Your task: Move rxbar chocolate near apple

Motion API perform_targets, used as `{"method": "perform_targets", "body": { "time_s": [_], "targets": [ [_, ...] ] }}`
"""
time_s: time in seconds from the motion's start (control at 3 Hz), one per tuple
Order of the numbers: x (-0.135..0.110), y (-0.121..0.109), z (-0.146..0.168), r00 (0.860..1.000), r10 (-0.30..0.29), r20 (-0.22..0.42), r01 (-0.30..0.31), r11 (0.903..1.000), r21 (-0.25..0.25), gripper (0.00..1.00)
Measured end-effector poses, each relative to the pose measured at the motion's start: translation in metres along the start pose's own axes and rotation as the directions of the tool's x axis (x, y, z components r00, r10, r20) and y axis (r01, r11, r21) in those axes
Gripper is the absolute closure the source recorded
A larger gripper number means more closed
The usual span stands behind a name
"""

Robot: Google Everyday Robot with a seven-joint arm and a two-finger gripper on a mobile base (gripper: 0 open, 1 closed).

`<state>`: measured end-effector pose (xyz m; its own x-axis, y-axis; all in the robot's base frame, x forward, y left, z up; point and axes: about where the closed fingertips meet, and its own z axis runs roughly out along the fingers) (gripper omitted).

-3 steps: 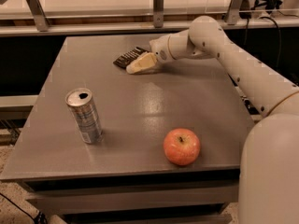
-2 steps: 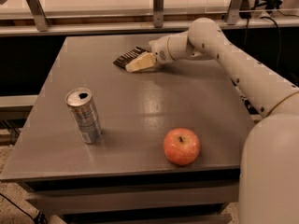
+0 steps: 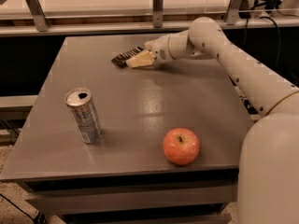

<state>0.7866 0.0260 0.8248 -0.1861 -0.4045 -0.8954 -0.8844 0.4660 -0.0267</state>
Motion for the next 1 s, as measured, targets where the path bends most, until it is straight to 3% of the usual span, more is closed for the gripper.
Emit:
{"method": "perform_targets", "body": {
  "time_s": [0.33, 0.67, 1.0],
  "targets": [
    [-0.0048, -0.0001, -0.0022, 1.0, 0.0, 0.0, 0.0, 1.0, 0.0, 0.87],
    [-0.0069, 0.0, -0.0031, 1.0, 0.0, 0.0, 0.0, 1.0, -0.001, 1.0],
    [-0.0072, 0.0, -0.0033, 1.0, 0.0, 0.0, 0.0, 1.0, -0.001, 1.0]
  ]
}}
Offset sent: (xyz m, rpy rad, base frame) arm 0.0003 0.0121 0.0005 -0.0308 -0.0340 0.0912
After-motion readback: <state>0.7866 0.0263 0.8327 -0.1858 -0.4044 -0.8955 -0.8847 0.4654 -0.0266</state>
